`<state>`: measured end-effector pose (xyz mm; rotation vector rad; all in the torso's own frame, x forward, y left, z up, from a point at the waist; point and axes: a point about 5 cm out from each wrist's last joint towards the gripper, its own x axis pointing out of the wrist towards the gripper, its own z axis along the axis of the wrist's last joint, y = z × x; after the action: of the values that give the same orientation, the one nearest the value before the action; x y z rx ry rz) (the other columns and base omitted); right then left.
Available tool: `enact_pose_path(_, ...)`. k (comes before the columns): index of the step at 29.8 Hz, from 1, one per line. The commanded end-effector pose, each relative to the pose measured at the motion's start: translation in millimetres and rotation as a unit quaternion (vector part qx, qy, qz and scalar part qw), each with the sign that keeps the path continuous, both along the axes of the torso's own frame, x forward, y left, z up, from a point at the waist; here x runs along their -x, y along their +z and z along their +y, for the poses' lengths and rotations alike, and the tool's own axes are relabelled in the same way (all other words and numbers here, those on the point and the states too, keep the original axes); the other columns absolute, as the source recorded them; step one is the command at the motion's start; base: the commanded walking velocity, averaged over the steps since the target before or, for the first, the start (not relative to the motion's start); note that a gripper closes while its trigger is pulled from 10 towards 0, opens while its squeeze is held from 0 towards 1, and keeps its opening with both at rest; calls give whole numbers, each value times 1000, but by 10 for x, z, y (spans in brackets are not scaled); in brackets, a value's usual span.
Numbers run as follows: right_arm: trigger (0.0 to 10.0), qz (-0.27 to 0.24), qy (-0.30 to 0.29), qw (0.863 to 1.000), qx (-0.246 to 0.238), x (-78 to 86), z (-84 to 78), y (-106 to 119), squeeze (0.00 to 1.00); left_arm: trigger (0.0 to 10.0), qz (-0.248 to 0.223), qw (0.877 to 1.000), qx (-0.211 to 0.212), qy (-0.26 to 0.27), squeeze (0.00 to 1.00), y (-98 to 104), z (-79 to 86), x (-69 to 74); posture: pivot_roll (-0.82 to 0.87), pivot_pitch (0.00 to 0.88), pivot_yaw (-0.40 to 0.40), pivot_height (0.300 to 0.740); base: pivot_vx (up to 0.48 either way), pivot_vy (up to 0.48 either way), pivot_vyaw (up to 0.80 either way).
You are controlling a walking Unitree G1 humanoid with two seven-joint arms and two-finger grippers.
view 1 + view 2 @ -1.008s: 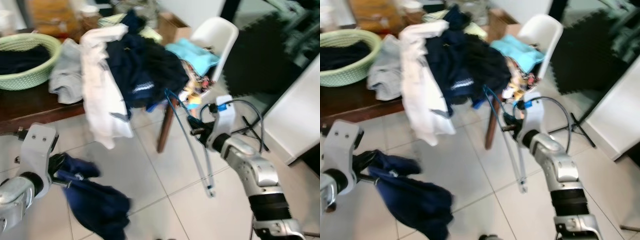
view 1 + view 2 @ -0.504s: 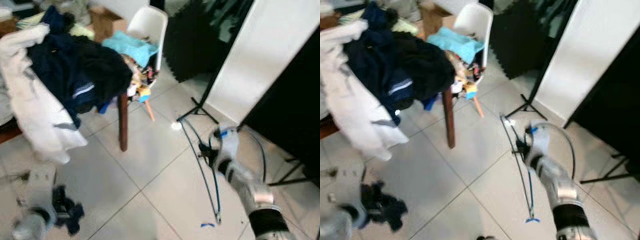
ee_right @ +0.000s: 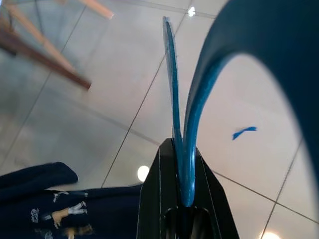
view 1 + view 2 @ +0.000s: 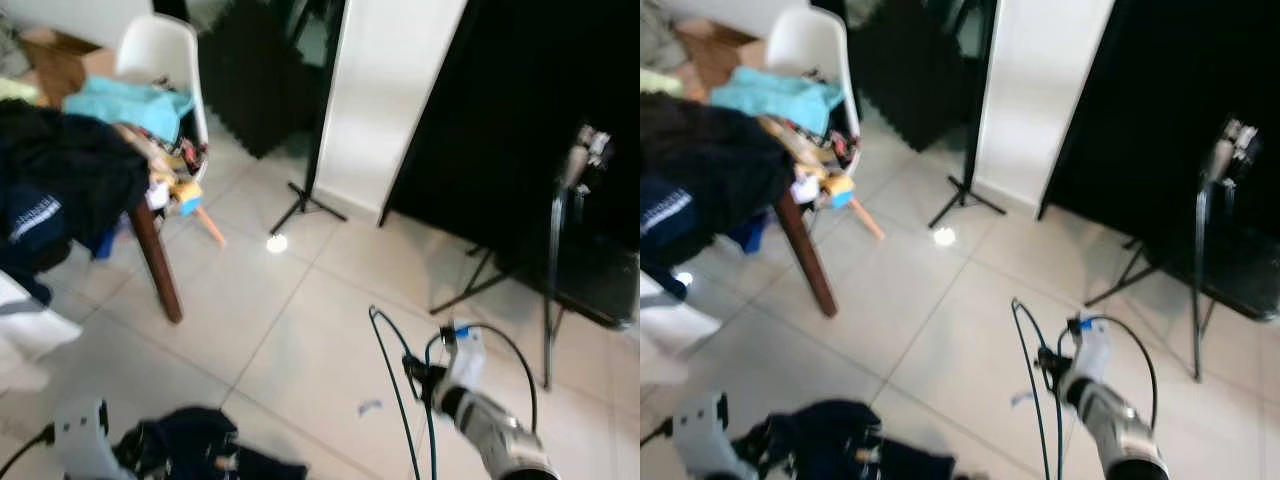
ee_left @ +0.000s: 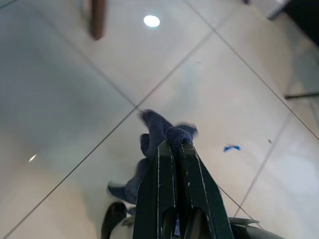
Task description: Hang hanger
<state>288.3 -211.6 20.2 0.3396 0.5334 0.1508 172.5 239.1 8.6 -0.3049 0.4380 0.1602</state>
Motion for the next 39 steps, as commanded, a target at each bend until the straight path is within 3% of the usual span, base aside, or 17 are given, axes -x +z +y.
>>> enact_pose_path(1,10000,18,-13,1000,-11,78,-21,-112,0,10000,10,1000,-2,-3,0,-82,7,64,35,152,-73,740,0,0,-800)
enact_pose_path(39,10000,38,-13,999,-20,116,-87,-269,0,10000,-21,1000,-3,-18,0,-200,5,45,24,140,-78,740,0,0,-800)
